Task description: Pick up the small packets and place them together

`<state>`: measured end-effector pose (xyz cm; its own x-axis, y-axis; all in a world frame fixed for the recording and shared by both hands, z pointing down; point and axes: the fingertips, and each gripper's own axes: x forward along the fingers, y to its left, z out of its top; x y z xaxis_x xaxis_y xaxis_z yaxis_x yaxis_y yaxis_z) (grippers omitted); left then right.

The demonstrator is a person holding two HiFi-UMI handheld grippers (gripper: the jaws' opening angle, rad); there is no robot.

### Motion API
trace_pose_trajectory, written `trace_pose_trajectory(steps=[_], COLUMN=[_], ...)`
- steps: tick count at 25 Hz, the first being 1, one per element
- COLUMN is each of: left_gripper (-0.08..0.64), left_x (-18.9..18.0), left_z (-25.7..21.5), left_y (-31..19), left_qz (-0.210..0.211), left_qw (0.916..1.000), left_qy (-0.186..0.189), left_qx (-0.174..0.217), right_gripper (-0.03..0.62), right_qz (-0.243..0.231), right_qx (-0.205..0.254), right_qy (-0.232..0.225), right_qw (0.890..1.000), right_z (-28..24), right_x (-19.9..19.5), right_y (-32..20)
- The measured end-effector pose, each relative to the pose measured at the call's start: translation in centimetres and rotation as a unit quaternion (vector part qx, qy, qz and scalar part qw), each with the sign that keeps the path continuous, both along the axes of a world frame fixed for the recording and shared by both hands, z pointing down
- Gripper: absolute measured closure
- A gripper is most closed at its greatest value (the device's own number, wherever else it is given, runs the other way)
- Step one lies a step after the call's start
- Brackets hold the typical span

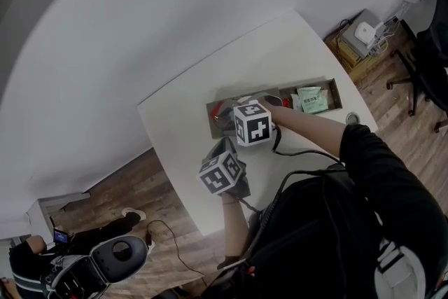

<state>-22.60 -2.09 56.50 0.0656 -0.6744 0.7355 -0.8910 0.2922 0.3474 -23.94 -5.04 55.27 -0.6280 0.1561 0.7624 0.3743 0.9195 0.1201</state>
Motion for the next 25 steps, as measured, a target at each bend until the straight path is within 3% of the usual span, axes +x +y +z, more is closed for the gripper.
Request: trace_pose_trajectory(steps=[4,8,11,17,21,25], left_gripper=[0.563,0.562,0.563,0.561,0.561,0.561], left_x=[1.3,2.5,3.7,6.3,8.5,10.6], left_z=[0.0,0.0,0.0,0.4,0.5,0.5], left_y=[-0.4,-0.8,-1.4,-2.5,-3.2,-3.5], left_qz=[0.023,0.045,0.063,0.103,0.132,0.154], left_qw=[0.9997,0.999,0.998,0.9946,0.9912,0.9879], left_qy=[0.0,-0.004,-0.001,0.002,0.004,0.002], left_qx=[-0.003,-0.006,-0.008,-0.013,-0.013,-0.015], right_gripper=[0.434,0.434,0.434,0.434,0.434,0.432], right_qz=[0.042,0.107,0.172,0.304,0.344,0.34], right_qx=[-0.014,-0.007,0.007,-0.016,-0.04,-0.059], right_qy=[-0.041,-0.054,-0.042,-0.009,0.014,0.059], right_qw=[0.998,0.993,0.984,0.953,0.938,0.937], right_z=[-2.5,-4.1,-4.3,-2.3,-0.2,2.0], right_x=[1.3,6.3,12.1,23.6,28.6,31.0], right_y=[-1.6,-4.9,-8.5,-11.9,-11.9,-11.3])
